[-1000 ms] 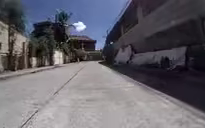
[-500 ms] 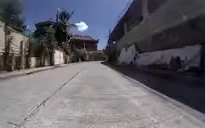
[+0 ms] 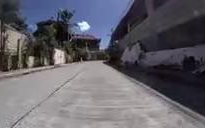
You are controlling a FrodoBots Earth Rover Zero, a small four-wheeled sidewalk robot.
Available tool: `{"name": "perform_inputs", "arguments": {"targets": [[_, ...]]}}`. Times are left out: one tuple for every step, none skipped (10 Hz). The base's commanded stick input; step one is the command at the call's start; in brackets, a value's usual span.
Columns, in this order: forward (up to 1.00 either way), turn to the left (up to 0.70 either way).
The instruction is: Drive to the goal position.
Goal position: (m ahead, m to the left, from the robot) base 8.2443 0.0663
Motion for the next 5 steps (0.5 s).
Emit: {"name": "perform_inputs", "arguments": {"targets": [[1.00,0.00],[1.00,0.00],[1.00,0.00],[1.00,0.00],[1.00,0.00]]}}
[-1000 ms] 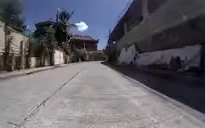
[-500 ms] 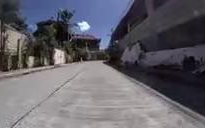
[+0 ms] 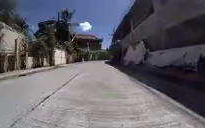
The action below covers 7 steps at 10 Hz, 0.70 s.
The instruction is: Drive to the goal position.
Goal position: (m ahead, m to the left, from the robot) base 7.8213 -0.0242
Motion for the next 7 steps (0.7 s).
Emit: {"name": "perform_inputs", "arguments": {"targets": [[1.00,0.00],[1.00,0.00],[1.00,0.02],[1.00,0.02],[1.00,0.00],[1.00,0.00],[1.00,0.00]]}}
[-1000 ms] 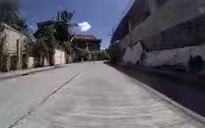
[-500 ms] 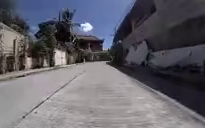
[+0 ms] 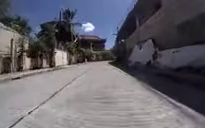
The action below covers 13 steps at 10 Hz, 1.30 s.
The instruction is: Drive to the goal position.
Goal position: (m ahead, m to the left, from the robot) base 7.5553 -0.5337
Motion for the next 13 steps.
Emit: {"name": "perform_inputs", "arguments": {"targets": [[1.00,0.00],[1.00,-0.01],[1.00,-0.09],[1.00,-0.25],[1.00,-0.40],[1.00,-0.40],[1.00,-0.40],[1.00,-0.23],[1.00,0.12],[1.00,0.17],[1.00,0.16],[1.00,0.11],[1.00,0.08]]}}
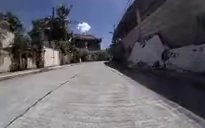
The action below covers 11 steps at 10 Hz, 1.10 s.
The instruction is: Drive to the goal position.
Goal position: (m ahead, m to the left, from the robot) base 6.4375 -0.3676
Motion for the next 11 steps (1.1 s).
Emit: {"name": "perform_inputs", "arguments": {"targets": [[1.00,0.05],[1.00,0.02],[1.00,0.01],[1.00,0.09],[1.00,0.06],[1.00,0.01],[1.00,0.04],[1.00,-0.02],[1.00,-0.22],[1.00,-0.40],[1.00,-0.40]]}}
